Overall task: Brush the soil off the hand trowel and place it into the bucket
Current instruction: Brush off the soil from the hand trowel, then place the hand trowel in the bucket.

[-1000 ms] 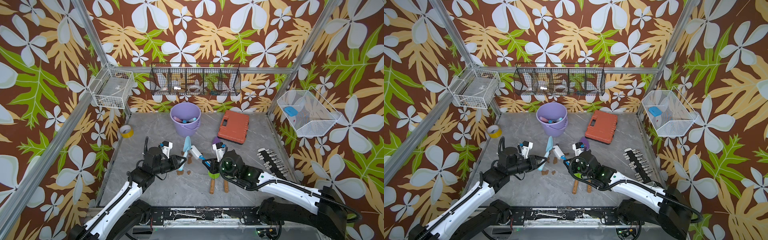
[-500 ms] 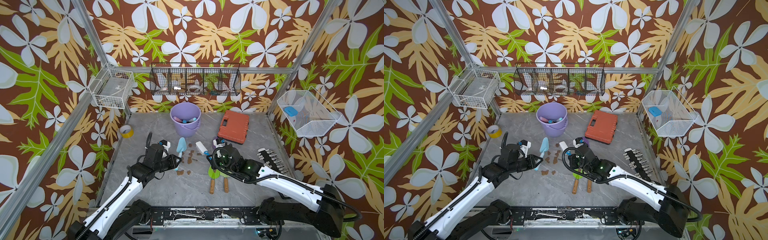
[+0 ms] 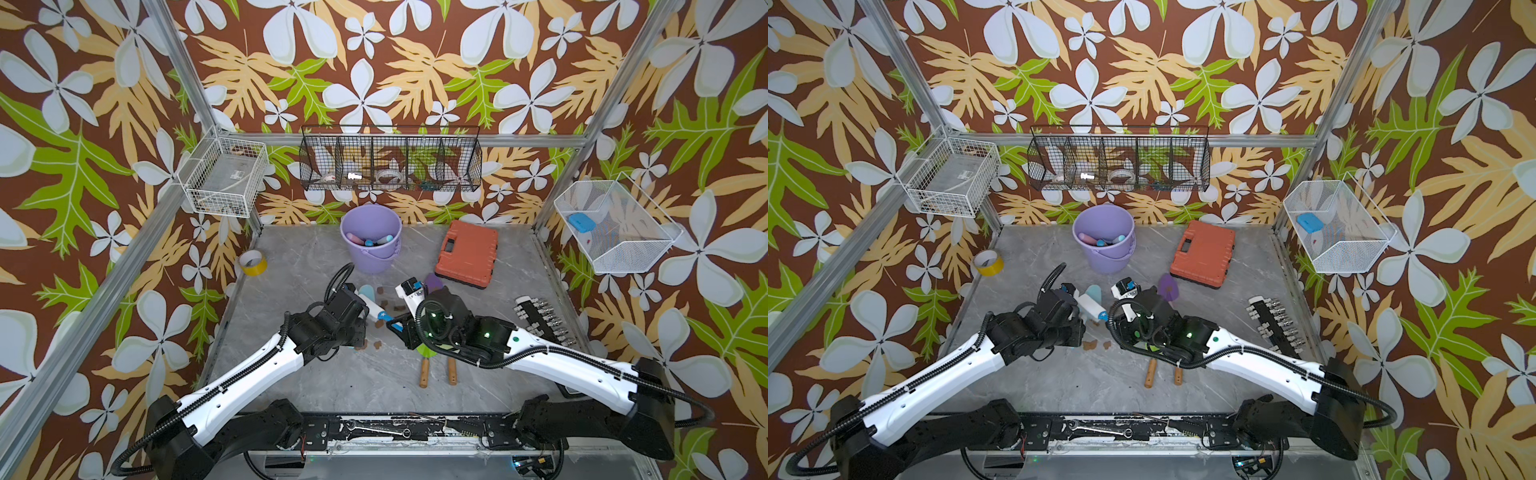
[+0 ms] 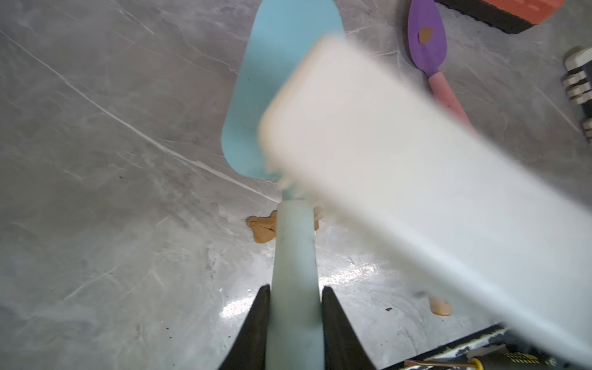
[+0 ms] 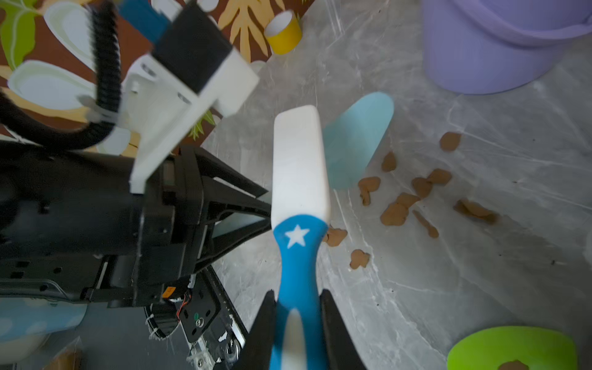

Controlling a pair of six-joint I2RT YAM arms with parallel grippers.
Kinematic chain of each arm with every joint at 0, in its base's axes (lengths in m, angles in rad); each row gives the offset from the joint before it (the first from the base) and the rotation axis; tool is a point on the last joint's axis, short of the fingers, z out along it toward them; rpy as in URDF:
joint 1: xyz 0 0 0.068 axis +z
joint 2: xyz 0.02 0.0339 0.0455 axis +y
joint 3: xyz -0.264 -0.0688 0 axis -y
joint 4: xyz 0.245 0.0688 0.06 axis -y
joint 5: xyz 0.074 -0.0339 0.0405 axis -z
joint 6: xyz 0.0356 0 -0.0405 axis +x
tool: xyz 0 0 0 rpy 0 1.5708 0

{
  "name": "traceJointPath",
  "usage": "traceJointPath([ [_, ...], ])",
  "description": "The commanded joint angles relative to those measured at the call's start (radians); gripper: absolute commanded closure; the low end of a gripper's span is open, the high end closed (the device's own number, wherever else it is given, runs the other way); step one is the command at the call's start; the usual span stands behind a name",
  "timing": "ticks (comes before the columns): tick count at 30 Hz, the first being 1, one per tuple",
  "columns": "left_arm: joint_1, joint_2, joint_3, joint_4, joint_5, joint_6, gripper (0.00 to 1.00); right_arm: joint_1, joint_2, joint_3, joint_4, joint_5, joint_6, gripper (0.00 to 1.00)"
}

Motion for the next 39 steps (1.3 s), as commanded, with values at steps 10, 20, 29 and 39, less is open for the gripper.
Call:
traceJointPath([
  [10,-0.022,-0.049,0.000,-0.067,-0.054,0.040,1.00,-0.063,0.034,0.071,-0.045,0.090,-0.041,1.00],
  [20,-0.022,-0.026,0.033,-0.030,-0.013,0.048,1.00,-0.039,0.090,0.027,-0.060,0.149,-0.040,1.00],
  [29,-0.022,-0.062,0.062,-0.054,-0.057,0.033,1.00,-0.157,-0.080,0.048,-0.046,0.182,-0.059,1.00],
  [39,0.229,-0.017,0.149,0.164,0.006,0.078,1.00,-0.158,-0.157,-0.062,-0.027,0.334,0.029,1.00],
])
